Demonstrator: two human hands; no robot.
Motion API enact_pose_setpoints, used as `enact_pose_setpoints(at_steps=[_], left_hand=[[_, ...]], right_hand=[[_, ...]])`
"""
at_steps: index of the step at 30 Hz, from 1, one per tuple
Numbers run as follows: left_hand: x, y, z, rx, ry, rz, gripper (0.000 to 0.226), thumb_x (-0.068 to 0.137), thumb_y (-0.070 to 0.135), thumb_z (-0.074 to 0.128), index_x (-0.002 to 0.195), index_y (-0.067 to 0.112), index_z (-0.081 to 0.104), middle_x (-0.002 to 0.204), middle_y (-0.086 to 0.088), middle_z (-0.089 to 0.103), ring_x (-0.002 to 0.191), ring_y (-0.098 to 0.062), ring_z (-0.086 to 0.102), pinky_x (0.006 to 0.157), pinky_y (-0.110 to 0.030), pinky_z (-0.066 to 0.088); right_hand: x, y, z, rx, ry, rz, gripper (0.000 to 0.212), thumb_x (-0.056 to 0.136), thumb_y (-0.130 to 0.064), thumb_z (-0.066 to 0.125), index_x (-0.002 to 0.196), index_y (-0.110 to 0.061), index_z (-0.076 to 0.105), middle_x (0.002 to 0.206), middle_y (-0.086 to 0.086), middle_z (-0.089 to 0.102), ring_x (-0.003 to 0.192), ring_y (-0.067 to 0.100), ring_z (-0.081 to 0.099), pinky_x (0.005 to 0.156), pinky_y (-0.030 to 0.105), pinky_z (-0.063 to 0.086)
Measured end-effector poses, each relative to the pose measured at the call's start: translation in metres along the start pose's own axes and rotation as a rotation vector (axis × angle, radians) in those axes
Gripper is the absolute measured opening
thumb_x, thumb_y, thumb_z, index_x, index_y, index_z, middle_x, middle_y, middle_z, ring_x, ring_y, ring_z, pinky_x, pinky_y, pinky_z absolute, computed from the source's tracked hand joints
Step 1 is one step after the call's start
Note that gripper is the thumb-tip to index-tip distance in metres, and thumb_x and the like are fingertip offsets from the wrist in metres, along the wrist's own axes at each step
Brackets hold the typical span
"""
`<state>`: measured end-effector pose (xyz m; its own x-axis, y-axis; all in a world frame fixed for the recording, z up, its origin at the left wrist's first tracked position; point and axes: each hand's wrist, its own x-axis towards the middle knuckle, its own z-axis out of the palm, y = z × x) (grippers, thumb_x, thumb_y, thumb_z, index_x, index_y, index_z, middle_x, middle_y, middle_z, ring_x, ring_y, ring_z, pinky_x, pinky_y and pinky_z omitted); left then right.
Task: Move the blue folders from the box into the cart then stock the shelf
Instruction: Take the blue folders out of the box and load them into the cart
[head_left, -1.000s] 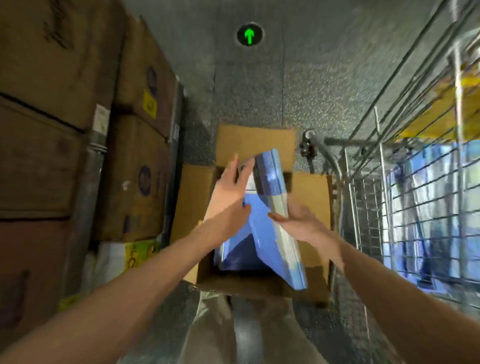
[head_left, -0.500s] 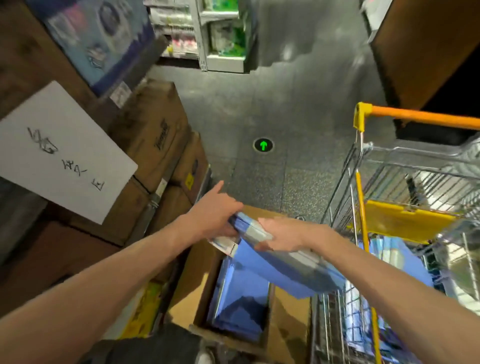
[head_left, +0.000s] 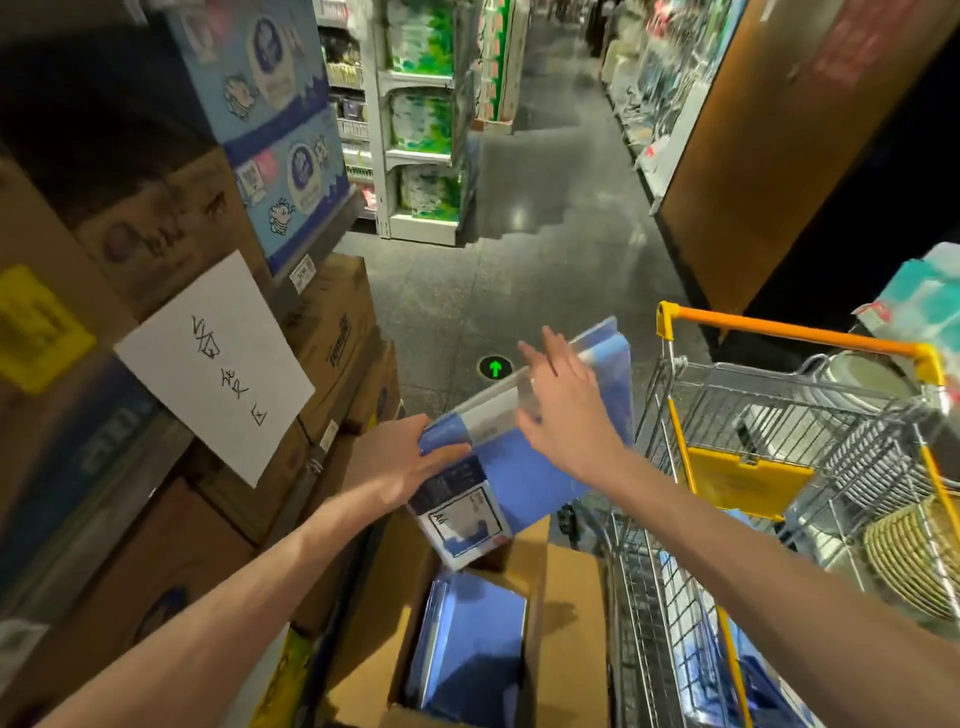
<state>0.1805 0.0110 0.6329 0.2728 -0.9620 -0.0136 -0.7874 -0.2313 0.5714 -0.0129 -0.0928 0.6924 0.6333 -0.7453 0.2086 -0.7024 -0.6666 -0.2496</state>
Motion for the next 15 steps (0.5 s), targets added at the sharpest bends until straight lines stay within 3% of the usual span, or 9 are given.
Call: enact_pose_setpoints(at_steps=[3, 5, 7, 10, 12, 15], left_hand=[[-0.017, -0.009, -0.022, -0.189, 0.068, -0.065, 0.048, 0.087, 0.067, 0.060, 0.079, 0.020, 0.062, 0.075, 0.002, 0.067, 0.070, -0.017, 0.063, 0.058, -0.032, 0.041], [-0.029, -0.015, -0.036, -0.328, 0.109, -0.090, 0.043, 0.090, 0.061, 0.061, 0.075, 0.021, 0.062, 0.070, 0.003, 0.066, 0.065, -0.016, 0.061, 0.057, -0.026, 0.040], [-0.040, -0.018, -0.046, -0.438, 0.149, -0.146, 0.047, 0.089, 0.059, 0.061, 0.069, 0.016, 0.060, 0.059, 0.004, 0.059, 0.052, -0.009, 0.052, 0.050, -0.020, 0.035], [-0.056, -0.021, -0.056, -0.578, 0.183, -0.200, 0.048, 0.092, 0.057, 0.058, 0.077, 0.012, 0.066, 0.065, 0.004, 0.065, 0.056, -0.005, 0.058, 0.051, -0.017, 0.040], [-0.065, -0.018, -0.058, -0.687, 0.196, -0.216, 0.047, 0.092, 0.057, 0.057, 0.071, 0.015, 0.064, 0.058, 0.005, 0.065, 0.055, -0.006, 0.058, 0.050, -0.020, 0.039], [-0.071, -0.009, -0.053, -0.800, 0.173, -0.246, 0.046, 0.094, 0.052, 0.059, 0.061, 0.021, 0.052, 0.041, 0.012, 0.052, 0.048, -0.005, 0.050, 0.049, -0.020, 0.034]], right_hand=[[-0.007, -0.019, -0.010, 0.055, 0.232, 0.101, 0.088, 0.087, -0.027, 0.069, 0.157, -0.011, 0.018, 0.166, 0.013, 0.002, 0.154, 0.029, -0.002, 0.122, 0.042, 0.014], [-0.017, -0.026, -0.014, 0.171, 0.330, 0.266, 0.098, 0.085, -0.036, 0.073, 0.158, -0.013, 0.012, 0.166, 0.012, -0.004, 0.154, 0.028, -0.007, 0.122, 0.041, 0.009], [-0.028, -0.019, -0.009, 0.392, 0.382, 0.516, 0.109, 0.079, -0.047, 0.080, 0.158, -0.013, 0.013, 0.166, 0.012, 0.001, 0.153, 0.028, 0.000, 0.123, 0.040, 0.007], [-0.045, -0.005, 0.000, 0.875, 0.360, 0.906, 0.131, 0.058, -0.070, 0.083, 0.157, -0.016, 0.017, 0.163, 0.004, 0.023, 0.149, 0.026, 0.025, 0.119, 0.051, 0.027], [-0.055, -0.001, 0.005, 1.134, 0.251, 0.985, 0.119, 0.060, -0.073, 0.079, 0.153, -0.017, 0.030, 0.151, -0.001, 0.043, 0.138, 0.024, 0.044, 0.108, 0.048, 0.041], [-0.059, -0.011, -0.006, 1.423, 0.161, 0.894, 0.058, 0.085, -0.054, 0.070, 0.133, -0.024, 0.059, 0.122, -0.001, 0.071, 0.105, 0.022, 0.071, 0.070, 0.035, 0.058]])
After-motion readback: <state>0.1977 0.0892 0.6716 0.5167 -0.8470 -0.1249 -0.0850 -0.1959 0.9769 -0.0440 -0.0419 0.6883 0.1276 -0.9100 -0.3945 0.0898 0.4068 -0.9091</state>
